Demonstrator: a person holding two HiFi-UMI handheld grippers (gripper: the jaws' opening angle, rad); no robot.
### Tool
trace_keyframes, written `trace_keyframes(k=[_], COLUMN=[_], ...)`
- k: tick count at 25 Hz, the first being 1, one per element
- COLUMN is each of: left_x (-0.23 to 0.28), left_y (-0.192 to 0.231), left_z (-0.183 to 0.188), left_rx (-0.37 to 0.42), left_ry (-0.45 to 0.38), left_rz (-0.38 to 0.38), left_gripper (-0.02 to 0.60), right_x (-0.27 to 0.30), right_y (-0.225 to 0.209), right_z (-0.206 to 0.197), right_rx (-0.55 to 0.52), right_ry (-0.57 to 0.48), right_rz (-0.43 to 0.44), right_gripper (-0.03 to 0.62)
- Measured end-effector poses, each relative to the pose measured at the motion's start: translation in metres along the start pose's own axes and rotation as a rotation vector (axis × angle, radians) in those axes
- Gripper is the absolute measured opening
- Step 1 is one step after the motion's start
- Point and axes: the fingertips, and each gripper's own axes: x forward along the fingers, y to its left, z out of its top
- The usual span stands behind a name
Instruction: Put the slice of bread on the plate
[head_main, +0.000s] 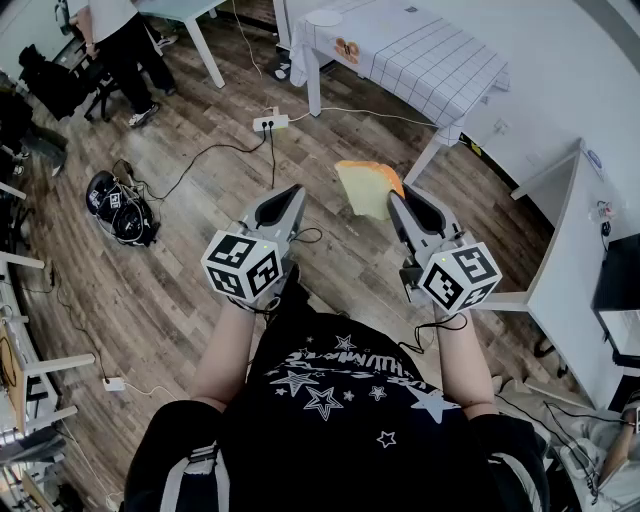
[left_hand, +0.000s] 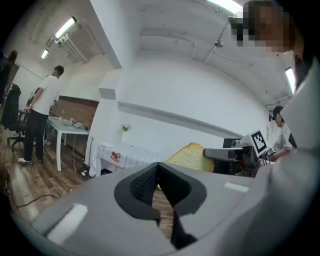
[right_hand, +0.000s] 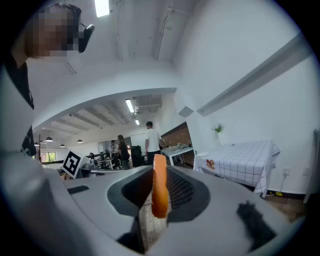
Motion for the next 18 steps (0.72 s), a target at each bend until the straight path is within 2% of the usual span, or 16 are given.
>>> trace_keyframes(k=[8, 18], left_x=[-0.002, -0.006], left_y=[-0.027, -0.032], left_z=[0.001, 0.005], left_rx=[0.011, 0.024], left_ry=[-0.010, -0.014], left_rz=[-0.068, -0.063], left_gripper=[0.008, 0.008], right_x=[-0.026, -0.035], right_y=[0.004, 0.010], right_z=[0.000, -0.006], right_rx=[-0.024, -0.027], right_ry=[0.019, 0.029], right_rz=[-0.046, -0.045], right_gripper=[0.089, 0.089])
